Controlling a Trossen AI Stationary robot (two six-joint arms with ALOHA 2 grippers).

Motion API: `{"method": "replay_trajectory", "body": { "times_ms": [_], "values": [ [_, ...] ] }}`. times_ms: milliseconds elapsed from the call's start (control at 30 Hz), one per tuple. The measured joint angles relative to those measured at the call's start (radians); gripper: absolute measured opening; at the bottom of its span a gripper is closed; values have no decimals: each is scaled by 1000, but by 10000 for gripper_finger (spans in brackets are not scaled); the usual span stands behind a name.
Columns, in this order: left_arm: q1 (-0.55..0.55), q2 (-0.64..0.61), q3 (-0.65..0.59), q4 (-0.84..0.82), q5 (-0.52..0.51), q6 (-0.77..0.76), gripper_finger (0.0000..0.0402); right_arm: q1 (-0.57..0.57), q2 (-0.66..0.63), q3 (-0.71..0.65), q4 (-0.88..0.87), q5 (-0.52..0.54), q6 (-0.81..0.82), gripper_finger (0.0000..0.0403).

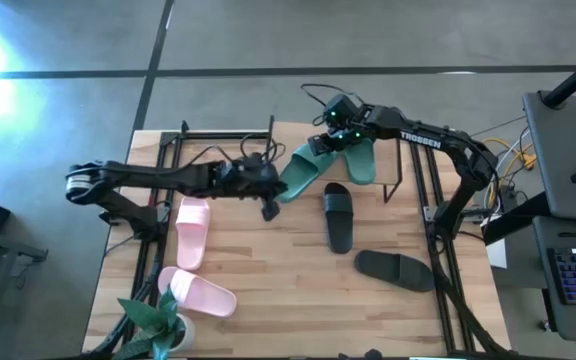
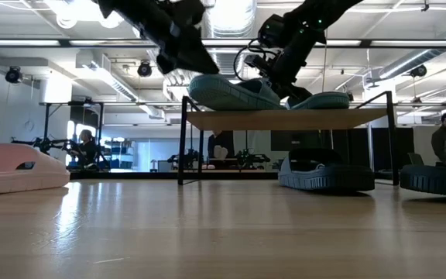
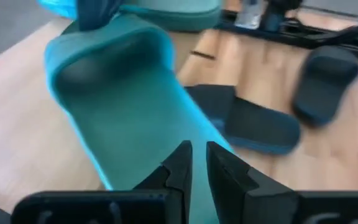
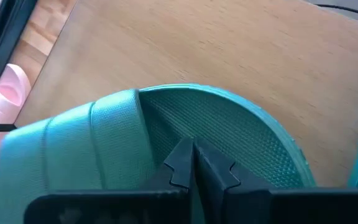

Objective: Pick and place slides into the shelf
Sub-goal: Put the green slides on the shelf

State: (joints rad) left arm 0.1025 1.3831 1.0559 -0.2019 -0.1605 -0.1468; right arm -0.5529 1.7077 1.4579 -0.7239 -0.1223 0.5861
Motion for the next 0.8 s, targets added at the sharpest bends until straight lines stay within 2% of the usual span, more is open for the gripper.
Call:
{"method": "replay_trajectory", "body": {
  "times_ms": [100,233,367,500,633,800],
  "values": [
    [-53,-38,0,-109,6,39,33,0,-1,-4,0,-1,-1,9],
    [-97,-52,-15,-249,-48,58,33,0,-1,-5,1,-2,0,9],
    [-98,-33,-32,-209,-90,83,33,0,-1,-5,2,-1,0,9],
    [-94,10,-35,-86,-160,130,33,-1,-2,-5,-2,3,0,9],
    [-76,66,-4,31,-148,189,33,0,-15,-7,-5,14,-4,8],
    [-69,158,41,62,-83,190,33,7,-70,-8,-4,6,-4,8]
  ]
}}
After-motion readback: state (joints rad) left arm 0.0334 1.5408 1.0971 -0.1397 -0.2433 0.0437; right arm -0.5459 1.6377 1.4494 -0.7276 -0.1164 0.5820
